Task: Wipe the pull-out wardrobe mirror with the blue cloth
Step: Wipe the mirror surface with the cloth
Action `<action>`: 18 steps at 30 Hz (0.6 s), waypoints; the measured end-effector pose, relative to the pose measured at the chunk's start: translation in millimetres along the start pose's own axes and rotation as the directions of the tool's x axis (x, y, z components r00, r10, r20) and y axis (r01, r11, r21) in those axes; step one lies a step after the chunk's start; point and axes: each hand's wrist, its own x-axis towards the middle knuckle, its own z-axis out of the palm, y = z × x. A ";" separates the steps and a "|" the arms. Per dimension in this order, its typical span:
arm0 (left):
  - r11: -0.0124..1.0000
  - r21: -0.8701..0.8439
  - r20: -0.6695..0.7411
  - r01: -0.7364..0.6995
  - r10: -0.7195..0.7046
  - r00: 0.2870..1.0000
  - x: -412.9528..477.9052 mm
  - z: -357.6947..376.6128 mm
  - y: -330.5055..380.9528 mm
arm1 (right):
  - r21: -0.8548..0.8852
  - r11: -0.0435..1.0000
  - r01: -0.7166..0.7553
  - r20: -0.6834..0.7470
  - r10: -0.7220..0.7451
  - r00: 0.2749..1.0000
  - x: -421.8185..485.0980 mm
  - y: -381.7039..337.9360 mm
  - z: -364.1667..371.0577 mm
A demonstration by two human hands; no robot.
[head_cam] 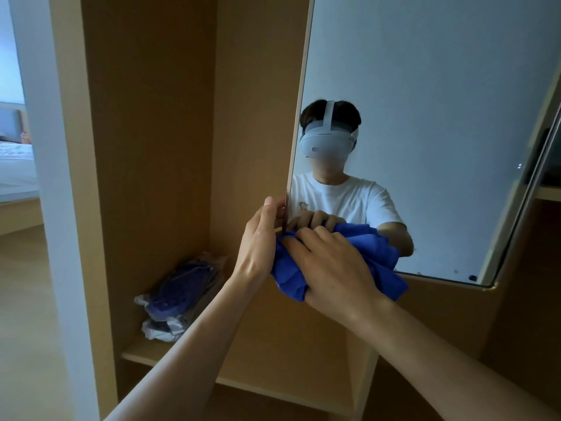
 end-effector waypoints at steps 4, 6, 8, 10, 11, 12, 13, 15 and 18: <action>0.999 0.049 0.012 -0.011 0.011 1.000 -2.9 -0.9 -3.3 | -0.030 0.999 -0.012 0.010 0.012 1.000 -1.8 10.5 -9.3; 0.999 0.047 0.024 0.016 -0.017 1.000 -4.5 -1.4 -6.4 | -0.059 0.997 -0.045 -0.012 0.044 0.999 -0.6 19.6 -16.5; 0.998 0.048 0.030 0.048 -0.049 0.998 -7.1 -2.2 -11.1 | -0.108 0.991 -0.073 -0.036 0.069 0.997 4.0 31.0 -26.6; 0.994 0.089 0.028 0.059 -0.062 0.998 -8.9 -2.3 -15.4 | -0.133 0.985 -0.113 -0.076 0.103 0.992 10.8 43.6 -38.4; 0.993 0.103 0.026 0.060 -0.063 0.998 -10.2 -1.9 -15.8 | -0.133 0.983 -0.128 -0.100 0.115 0.988 14.5 49.2 -44.0; 0.992 0.111 0.022 0.064 -0.067 0.997 -11.2 -1.0 -15.4 | -0.132 0.982 -0.138 -0.120 0.122 0.985 17.6 54.1 -48.8; 0.990 0.121 0.016 0.068 -0.070 0.997 -11.8 0.4 -14.5 | -0.127 0.981 -0.143 -0.130 0.127 0.983 19.8 57.9 -52.3; 0.989 0.140 0.000 0.054 -0.054 0.999 -13.6 3.0 -13.6 | -0.105 0.984 -0.141 -0.132 0.127 0.983 20.7 61.4 -54.5; 0.991 0.131 -0.032 0.014 -0.010 0.999 -17.6 6.9 -14.7 | -0.105 0.988 -0.114 -0.132 0.100 0.986 12.5 59.4 -46.9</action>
